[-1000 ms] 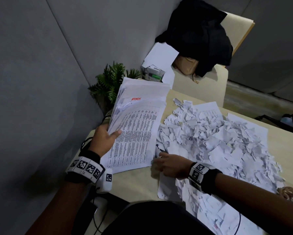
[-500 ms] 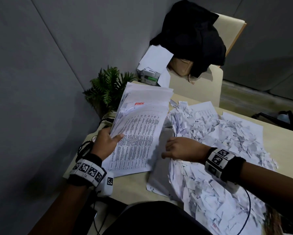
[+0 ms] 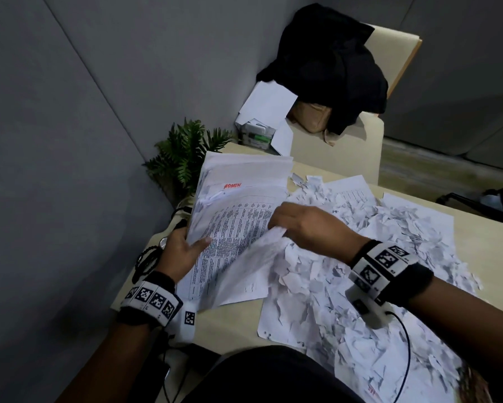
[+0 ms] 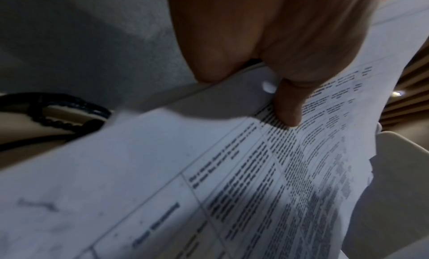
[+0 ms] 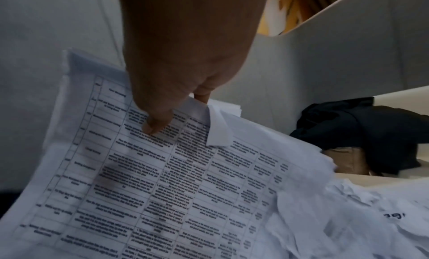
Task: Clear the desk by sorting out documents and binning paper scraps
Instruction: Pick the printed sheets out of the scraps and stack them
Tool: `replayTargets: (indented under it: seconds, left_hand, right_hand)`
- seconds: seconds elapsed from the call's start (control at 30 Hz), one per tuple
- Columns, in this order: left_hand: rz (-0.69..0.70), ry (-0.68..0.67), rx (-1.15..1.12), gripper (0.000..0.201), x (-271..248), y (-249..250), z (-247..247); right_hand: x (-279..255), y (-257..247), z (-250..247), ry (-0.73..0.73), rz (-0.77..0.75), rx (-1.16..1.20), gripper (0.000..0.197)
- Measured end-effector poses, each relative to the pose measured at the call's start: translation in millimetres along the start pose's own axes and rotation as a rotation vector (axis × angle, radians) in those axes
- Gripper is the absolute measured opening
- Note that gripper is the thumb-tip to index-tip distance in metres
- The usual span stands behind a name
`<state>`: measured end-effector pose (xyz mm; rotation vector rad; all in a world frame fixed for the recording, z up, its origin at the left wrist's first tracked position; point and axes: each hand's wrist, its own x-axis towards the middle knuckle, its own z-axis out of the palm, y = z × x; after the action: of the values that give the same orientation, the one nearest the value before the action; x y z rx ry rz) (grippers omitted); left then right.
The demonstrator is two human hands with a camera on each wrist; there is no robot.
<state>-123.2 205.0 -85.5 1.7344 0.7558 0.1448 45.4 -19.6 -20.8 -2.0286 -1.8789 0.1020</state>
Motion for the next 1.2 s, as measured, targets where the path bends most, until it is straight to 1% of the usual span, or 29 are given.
replayTargets:
  seconds: [0.07,0.1,0.2,0.23,0.27,0.33,0.4,0.5,0.53,0.63,0.7,0.73,0.8,0.83,0.9,0.93,1.0,1.03,1.1,1.13,1.17,1.2]
  left_hand:
    - [-0.024,-0.002,-0.031,0.021,-3.6,3.2,-1.5]
    - [-0.052,0.007,-0.036,0.018,-4.8,4.5,-1.3]
    - [-0.036,0.028,-0.013,0.014,-8.9,6.5,0.6]
    - [-0.045,0.05,-0.015,0.012,-7.8,3.3,0.8]
    - [-0.06,0.065,-0.014,0.008,-5.5,-2.0,-0.5]
    - [-0.095,0.091,-0.042,0.018,-2.0,-9.5,-0.6]
    - [-0.1,0.093,-0.07,0.019,-2.3,-9.9,-0.9]
    - [-0.059,0.102,-0.071,0.015,-4.2,-1.3,0.9]
    - [-0.053,0.096,-0.082,0.015,-4.0,2.4,1.7]
    - [-0.073,0.094,-0.106,0.016,0.3,12.5,6.8]
    - [-0.059,0.056,-0.104,0.016,3.8,17.3,9.6]
    - [-0.027,0.032,-0.094,0.014,4.1,21.0,11.0]
    - [0.004,0.013,-0.066,0.016,5.3,25.8,15.0]
    - [0.0,0.029,-0.059,0.017,5.5,26.1,16.3]
    - [-0.04,0.069,-0.053,0.021,5.8,24.2,17.7]
    - [-0.053,0.079,-0.091,0.025,6.6,21.1,18.0]
    - [-0.066,0.1,-0.221,0.034,4.0,18.1,21.7]
    - [-0.079,0.122,-0.28,0.03,0.4,20.0,24.5]
    - [-0.067,0.14,-0.397,0.023,-8.4,25.1,28.2]
    - [-0.044,0.137,-0.473,0.028,-12.4,23.5,29.4]
    - [-0.037,0.135,-0.54,0.047,-16.8,22.3,29.9]
    - [-0.059,0.161,-0.588,0.071,-17.0,12.9,30.7]
  right_hand:
    - [3.0,2.0,-11.9,0.106,0.14,0.108,0.03]
    - [3.8,4.2,-17.0,0.161,0.204,0.164,0.026]
    - [7.4,9.0,-29.0,0.317,0.347,0.29,0.013]
    - [7.7,12.2,-30.6,0.368,0.412,0.333,0.01]
    - [7.1,15.6,-31.4,0.431,0.482,0.383,0.012]
    - [5.2,23.8,-30.8,0.562,0.611,0.536,0.016]
    - [3.4,27.7,-26.7,0.673,0.676,0.693,0.019]
    - [1.1,31.1,-9.2,0.765,0.744,0.79,0.011]
    - [0.1,33.0,-0.5,0.781,0.78,0.799,0.015]
    - [0.5,41.1,24.7,0.803,0.879,0.875,0.038]
    - [5.5,41.7,34.8,0.783,0.899,0.996,0.038]
    - [8.8,39.0,37.2,0.763,0.893,1.046,0.037]
    - [12.4,37.6,43.1,0.748,0.876,1.092,0.04]
    - [14.4,38.2,45.9,0.767,0.877,1.112,0.042]
    - [19.3,36.7,47.3,0.843,0.962,1.179,0.042]
    - [21.8,34.6,46.5,0.884,0.981,1.226,0.043]
    - [25.0,28.8,44.3,0.925,0.924,1.299,0.046]
    - [26.4,25.8,44.2,0.92,0.867,1.327,0.046]
    - [30.8,14.7,40.7,0.905,0.79,1.4,0.036]
    - [33.3,9.4,40.1,0.903,0.776,1.441,0.031]
    - [35.7,5.1,40.4,0.906,0.759,1.465,0.027]
    - [37.3,1.2,41.6,0.904,0.759,1.456,0.023]
